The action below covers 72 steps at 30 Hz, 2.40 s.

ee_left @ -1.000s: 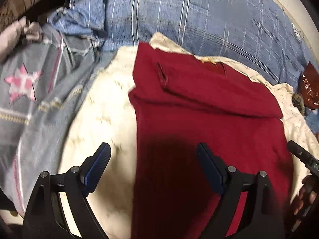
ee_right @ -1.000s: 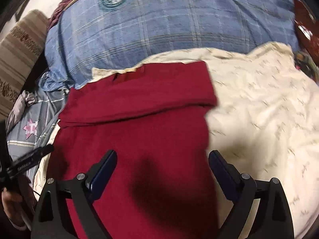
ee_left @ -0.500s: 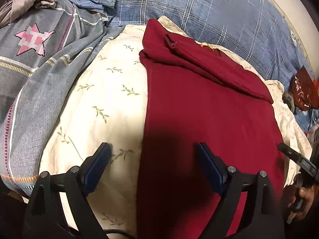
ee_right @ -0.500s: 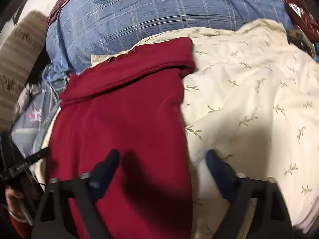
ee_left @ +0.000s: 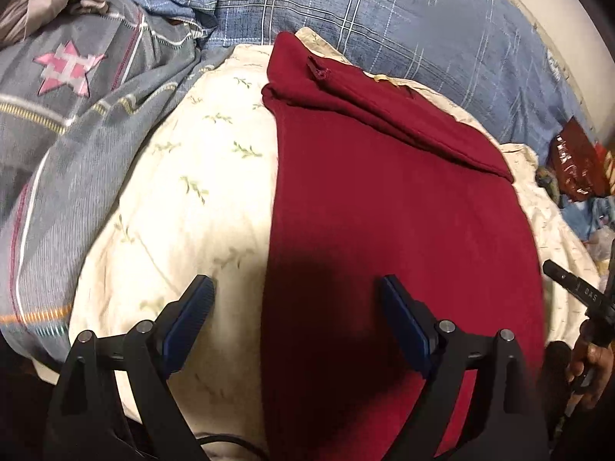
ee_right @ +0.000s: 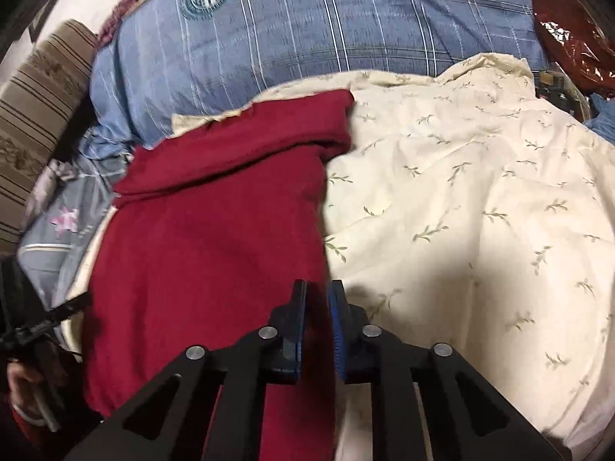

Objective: Fold small clothes
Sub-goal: 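Move both grippers along the red sweater to its hem, then close both grippers on the sweater hem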

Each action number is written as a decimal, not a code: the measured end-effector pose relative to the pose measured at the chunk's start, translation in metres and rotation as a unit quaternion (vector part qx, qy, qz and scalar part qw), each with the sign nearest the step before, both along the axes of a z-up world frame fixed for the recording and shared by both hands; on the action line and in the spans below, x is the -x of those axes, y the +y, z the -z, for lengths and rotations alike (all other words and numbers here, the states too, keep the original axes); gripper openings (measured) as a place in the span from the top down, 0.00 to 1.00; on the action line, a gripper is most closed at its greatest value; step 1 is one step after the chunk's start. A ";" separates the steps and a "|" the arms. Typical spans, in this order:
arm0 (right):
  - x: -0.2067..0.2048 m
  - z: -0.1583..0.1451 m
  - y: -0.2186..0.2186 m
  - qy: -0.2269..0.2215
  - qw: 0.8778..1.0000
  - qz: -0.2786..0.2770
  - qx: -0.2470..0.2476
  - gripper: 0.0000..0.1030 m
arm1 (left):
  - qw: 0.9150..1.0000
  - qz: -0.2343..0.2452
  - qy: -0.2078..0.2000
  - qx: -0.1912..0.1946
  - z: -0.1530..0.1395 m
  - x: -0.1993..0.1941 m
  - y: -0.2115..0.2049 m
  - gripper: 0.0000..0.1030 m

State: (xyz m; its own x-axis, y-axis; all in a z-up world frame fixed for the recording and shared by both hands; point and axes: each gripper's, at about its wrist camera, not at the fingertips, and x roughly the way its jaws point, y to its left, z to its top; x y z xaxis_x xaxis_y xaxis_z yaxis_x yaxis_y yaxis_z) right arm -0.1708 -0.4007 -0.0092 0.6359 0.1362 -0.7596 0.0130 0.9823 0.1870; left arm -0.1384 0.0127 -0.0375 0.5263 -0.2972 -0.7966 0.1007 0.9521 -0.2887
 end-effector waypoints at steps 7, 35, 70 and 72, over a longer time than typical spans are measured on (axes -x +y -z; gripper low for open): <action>0.051 0.008 -0.002 0.067 0.996 -0.051 -0.017 0.37 | 0.998 0.021 0.033 0.048 0.000 0.024 0.014 0.15; 0.079 0.052 -0.003 0.151 0.977 -0.101 -0.112 0.71 | 0.988 0.089 0.110 0.058 0.024 0.059 -0.014 0.15; 0.037 -0.064 0.010 -0.075 0.975 -0.103 -0.182 0.92 | 0.990 0.087 0.002 0.107 -0.058 0.021 0.014 0.94; 0.037 -0.063 0.012 -0.073 0.976 -0.099 -0.181 0.92 | 0.989 0.089 0.005 0.114 -0.060 0.022 0.012 0.94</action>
State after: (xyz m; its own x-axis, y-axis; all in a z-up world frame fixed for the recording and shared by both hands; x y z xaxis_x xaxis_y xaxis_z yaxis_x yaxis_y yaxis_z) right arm -0.2081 -0.3892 0.0542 0.6676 0.5099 -0.5425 -0.2240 0.8324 0.5068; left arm -0.1605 0.0242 0.0228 0.4414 -0.5579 -0.7028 0.2574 0.8290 -0.4964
